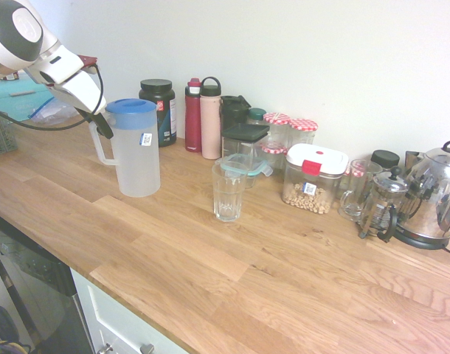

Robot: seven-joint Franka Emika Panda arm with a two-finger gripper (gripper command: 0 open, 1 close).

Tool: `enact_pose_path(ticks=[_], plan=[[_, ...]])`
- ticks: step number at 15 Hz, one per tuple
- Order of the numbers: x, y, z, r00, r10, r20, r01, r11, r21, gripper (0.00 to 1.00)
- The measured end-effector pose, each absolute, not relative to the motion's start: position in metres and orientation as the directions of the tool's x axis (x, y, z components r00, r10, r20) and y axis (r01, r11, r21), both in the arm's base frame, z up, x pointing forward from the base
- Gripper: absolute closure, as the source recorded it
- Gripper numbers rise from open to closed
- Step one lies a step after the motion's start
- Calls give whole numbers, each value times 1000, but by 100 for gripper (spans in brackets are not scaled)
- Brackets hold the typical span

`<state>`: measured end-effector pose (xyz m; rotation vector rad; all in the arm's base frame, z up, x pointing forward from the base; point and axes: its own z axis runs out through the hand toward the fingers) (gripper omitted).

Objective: Pour me some water

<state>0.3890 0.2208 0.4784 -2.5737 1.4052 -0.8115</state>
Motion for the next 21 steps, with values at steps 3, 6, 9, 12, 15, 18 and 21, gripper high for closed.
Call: enact_pose_path(ticks=[3,6,9,12,15,18,21], plan=[[391,217,479,432,-813,391,-758,-562,-332,100],[391,216,479,440,-811,385,-756,-566,-328,100],[391,212,482,456,-806,378,-752,-576,-320,100],[376,212,492,534,-766,357,-731,-631,-260,100],[346,198,516,595,-715,368,-700,-685,-200,100],[322,160,531,679,-649,343,-635,-753,-169,100],[308,99,543,769,-570,289,-557,-820,-132,100]])
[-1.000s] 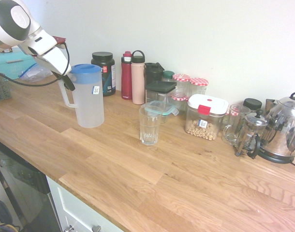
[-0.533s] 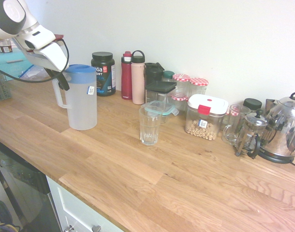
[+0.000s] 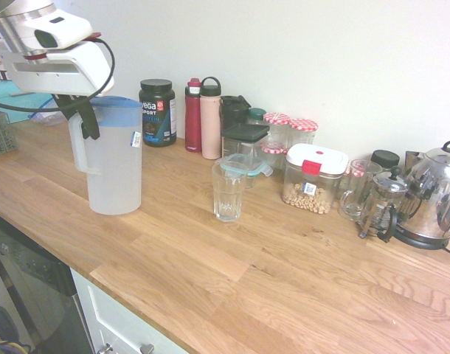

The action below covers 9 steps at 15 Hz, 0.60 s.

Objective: Pour me some water

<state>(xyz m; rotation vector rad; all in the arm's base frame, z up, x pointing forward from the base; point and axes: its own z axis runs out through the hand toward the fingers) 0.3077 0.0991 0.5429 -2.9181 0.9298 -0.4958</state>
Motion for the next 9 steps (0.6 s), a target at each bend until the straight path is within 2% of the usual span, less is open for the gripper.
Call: enact_pose_path(ticks=[6,9], plan=[[274,-30,546,938,-316,139,-288,-939,-189,100],[269,-94,540,966,-205,156,-179,-970,-161,100]])
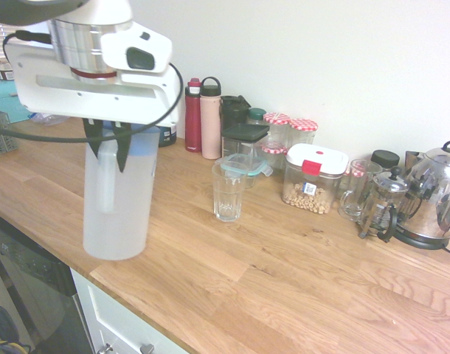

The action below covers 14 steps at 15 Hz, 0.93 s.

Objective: Pour me some water

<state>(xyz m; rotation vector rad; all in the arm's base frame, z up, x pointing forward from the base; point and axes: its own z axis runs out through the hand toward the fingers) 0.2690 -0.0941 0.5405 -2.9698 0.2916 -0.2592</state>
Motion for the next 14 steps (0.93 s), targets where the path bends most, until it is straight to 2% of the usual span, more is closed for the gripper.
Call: enact_pose_path(ticks=[7,11,14], plan=[[286,-226,561,986,-43,160,-32,-997,-72,100],[350,-255,572,996,-4,90,-6,-1000,23,100],[418,-235,573,998,54,16,52,-992,111,100]])
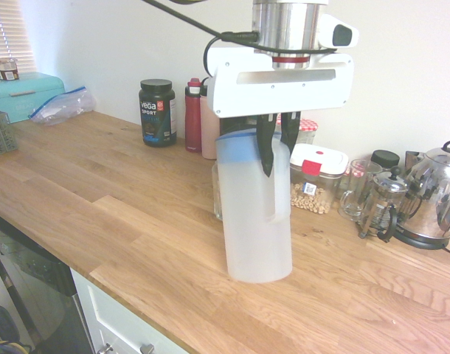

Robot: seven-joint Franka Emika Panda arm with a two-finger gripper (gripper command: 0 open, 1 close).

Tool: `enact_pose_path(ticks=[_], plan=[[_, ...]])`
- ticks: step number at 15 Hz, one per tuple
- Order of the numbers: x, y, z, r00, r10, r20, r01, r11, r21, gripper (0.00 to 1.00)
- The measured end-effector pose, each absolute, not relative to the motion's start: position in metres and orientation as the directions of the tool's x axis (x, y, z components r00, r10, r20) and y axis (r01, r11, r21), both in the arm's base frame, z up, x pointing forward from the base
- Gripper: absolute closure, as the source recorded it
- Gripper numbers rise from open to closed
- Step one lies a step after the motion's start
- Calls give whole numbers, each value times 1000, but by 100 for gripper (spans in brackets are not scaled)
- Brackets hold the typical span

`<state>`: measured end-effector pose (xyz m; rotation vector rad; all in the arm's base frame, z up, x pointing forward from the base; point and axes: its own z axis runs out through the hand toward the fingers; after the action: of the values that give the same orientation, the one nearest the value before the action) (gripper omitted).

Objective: Pour me some water

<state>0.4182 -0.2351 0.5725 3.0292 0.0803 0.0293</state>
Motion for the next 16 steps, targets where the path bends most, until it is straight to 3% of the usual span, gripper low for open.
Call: enact_pose_path(ticks=[4,16], plan=[[456,-207,579,992,111,-52,120,-965,232,100],[481,-130,602,952,168,-254,288,-771,568,100]])
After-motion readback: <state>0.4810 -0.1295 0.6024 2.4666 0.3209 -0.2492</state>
